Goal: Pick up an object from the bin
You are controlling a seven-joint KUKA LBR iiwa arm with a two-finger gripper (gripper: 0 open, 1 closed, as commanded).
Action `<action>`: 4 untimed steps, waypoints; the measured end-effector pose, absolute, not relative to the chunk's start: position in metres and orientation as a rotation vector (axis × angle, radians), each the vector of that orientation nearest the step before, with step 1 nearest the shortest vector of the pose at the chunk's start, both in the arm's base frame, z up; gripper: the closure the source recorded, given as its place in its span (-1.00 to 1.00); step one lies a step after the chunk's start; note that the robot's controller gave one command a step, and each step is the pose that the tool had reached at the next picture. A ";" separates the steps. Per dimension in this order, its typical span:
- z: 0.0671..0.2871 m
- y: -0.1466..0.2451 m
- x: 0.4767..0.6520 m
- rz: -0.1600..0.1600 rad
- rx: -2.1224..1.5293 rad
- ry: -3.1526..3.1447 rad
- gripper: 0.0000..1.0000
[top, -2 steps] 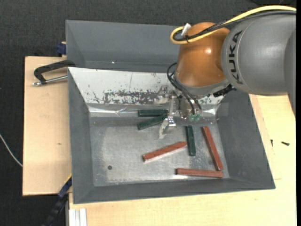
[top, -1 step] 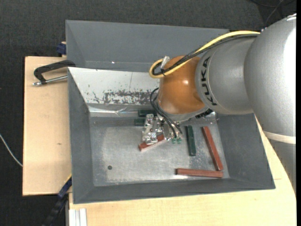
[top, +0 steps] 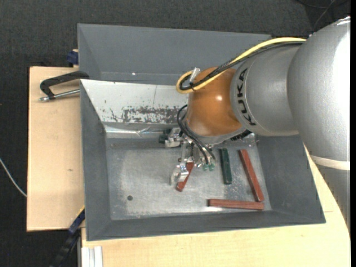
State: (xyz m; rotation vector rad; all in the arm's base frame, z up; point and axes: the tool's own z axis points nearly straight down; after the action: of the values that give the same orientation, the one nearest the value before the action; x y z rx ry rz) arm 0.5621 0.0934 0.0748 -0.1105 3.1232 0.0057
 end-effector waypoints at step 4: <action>0.095 0.017 0.547 0.001 -0.309 3.127 -1.00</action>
Offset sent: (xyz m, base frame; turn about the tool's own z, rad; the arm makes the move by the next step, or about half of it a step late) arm -0.0103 -0.0715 -0.0004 -0.2303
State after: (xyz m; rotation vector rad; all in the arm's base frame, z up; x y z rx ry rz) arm 0.5469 0.0173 0.0954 -0.3093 3.1270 0.0009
